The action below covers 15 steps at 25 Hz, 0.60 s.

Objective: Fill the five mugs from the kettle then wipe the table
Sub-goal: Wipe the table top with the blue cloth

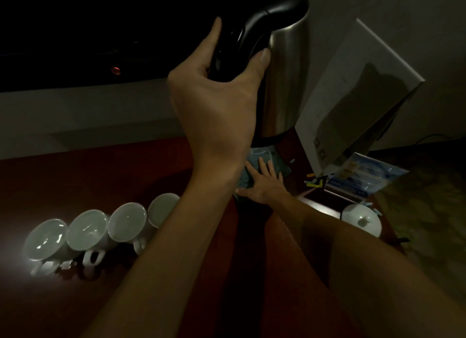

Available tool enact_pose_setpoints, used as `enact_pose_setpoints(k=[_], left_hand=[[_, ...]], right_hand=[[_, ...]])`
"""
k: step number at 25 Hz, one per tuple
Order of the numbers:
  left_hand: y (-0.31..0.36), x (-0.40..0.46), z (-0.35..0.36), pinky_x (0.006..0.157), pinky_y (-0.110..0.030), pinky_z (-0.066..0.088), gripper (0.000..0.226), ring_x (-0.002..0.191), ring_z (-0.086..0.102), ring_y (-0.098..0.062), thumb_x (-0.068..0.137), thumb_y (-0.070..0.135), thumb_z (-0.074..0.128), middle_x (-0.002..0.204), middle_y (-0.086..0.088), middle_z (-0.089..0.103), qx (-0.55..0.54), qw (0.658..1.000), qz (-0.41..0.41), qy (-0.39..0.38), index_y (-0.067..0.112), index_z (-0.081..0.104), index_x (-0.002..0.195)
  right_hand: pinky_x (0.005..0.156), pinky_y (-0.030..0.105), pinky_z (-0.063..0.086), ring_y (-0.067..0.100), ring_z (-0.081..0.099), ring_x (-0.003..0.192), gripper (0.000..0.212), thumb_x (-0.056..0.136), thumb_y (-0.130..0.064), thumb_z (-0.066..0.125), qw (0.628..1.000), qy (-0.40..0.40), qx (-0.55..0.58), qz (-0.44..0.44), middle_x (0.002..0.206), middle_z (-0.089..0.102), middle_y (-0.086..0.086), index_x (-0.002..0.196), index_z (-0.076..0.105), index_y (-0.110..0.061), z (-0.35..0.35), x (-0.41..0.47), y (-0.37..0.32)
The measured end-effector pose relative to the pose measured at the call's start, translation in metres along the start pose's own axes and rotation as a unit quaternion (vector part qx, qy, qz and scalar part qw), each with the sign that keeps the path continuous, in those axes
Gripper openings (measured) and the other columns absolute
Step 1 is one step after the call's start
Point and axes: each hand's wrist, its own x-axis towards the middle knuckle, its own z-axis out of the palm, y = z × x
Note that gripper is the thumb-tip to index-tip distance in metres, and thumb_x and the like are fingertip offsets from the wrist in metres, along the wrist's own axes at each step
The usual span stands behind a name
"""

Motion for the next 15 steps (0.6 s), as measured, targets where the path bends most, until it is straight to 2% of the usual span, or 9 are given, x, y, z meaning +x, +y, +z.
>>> enact_pose_setpoints(k=[4,8,15], left_hand=[[-0.001,0.002,0.001,0.095,-0.033,0.055,0.053,0.114,0.066,-0.022,0.083,0.013,0.078,0.12,-0.018,0.068,0.019,1.0,0.008,0.0,-0.009,0.059,0.128],[-0.004,-0.004,-0.003,0.095,-0.029,0.055,0.053,0.112,0.067,-0.017,0.083,0.009,0.078,0.119,-0.015,0.069,0.019,1.0,0.008,-0.002,-0.009,0.058,0.129],[0.007,-0.013,-0.003,0.095,-0.025,0.054,0.054,0.113,0.067,-0.013,0.083,0.008,0.078,0.121,-0.013,0.069,0.005,1.0,0.002,-0.002,-0.008,0.057,0.131]], right_hand=[[0.123,0.058,-0.009,0.027,-0.026,0.155,0.106,0.084,-0.081,0.055,1.0,-0.002,0.0,-0.004,0.169,-0.027,-0.001,0.161,-0.009,-0.045,-0.004,0.005,0.003],[0.124,0.059,-0.005,0.027,-0.025,0.155,0.109,0.083,-0.079,0.06,1.0,-0.029,-0.003,-0.004,0.169,-0.025,-0.003,0.16,-0.008,-0.045,-0.022,0.017,0.0],[0.124,0.059,-0.006,0.028,-0.023,0.156,0.102,0.087,-0.08,0.052,1.0,0.008,0.004,-0.006,0.17,-0.024,-0.001,0.161,-0.008,-0.044,0.009,-0.018,0.003]])
